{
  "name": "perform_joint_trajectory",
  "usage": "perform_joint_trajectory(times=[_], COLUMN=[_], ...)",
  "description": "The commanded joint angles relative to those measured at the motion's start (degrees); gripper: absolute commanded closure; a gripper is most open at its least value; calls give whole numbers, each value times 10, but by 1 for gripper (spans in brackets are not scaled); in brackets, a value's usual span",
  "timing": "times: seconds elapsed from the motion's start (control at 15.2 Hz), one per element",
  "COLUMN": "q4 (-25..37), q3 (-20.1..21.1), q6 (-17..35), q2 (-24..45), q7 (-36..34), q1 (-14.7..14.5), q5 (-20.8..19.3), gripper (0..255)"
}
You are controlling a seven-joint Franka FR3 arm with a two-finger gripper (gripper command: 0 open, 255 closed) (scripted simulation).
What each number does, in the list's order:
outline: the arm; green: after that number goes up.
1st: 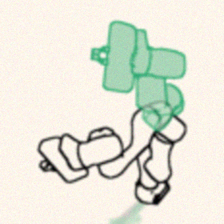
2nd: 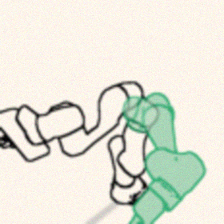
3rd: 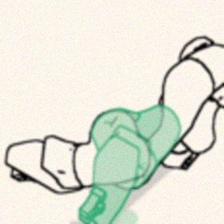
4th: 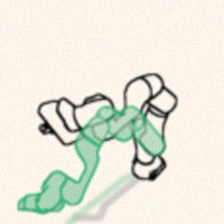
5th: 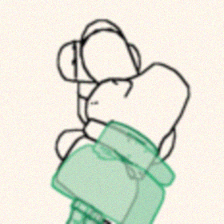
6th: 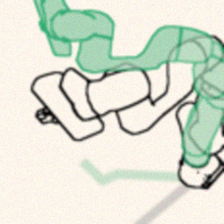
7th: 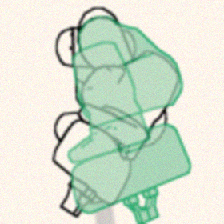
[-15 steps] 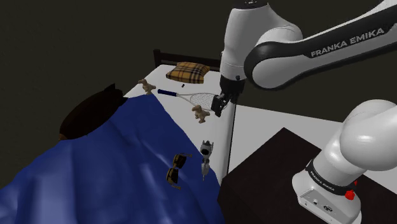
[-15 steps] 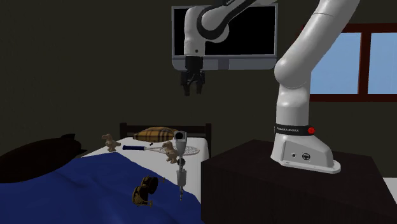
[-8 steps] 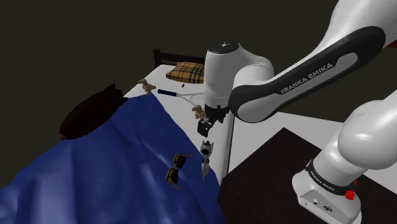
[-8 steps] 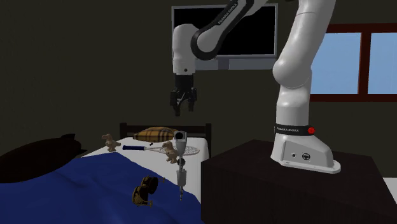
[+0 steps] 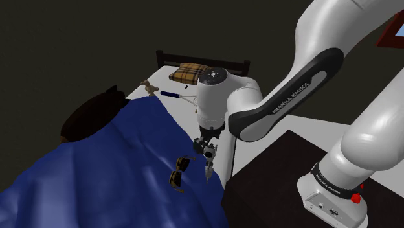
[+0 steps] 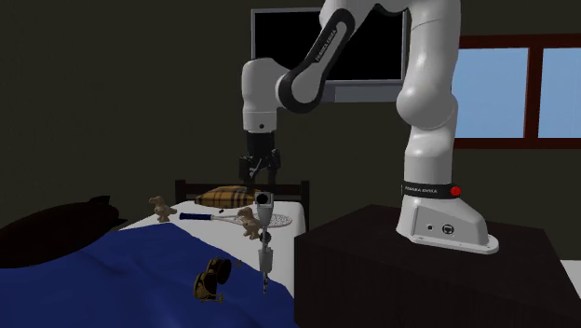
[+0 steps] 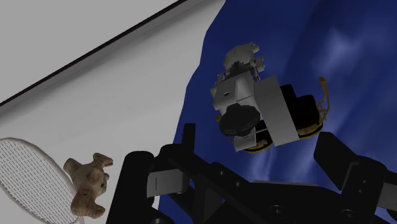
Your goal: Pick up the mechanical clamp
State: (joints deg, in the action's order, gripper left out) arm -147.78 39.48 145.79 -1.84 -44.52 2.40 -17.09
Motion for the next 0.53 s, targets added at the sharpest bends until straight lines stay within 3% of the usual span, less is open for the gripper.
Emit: perform_joint_trajectory(times=[0.0,0.13,0.26,0.33,0.46], q4=[0,1,1,-1,-1], q3=[0,-4,-5,-5,-5], q6=[13,27,27,27,28], q2=[20,48,48,46,46], q7=[-25,-59,-59,-56,-57], q1=[4,6,5,5,5], q5=[-31,-74,-74,-72,-72], gripper=[0,0,0,255,255])
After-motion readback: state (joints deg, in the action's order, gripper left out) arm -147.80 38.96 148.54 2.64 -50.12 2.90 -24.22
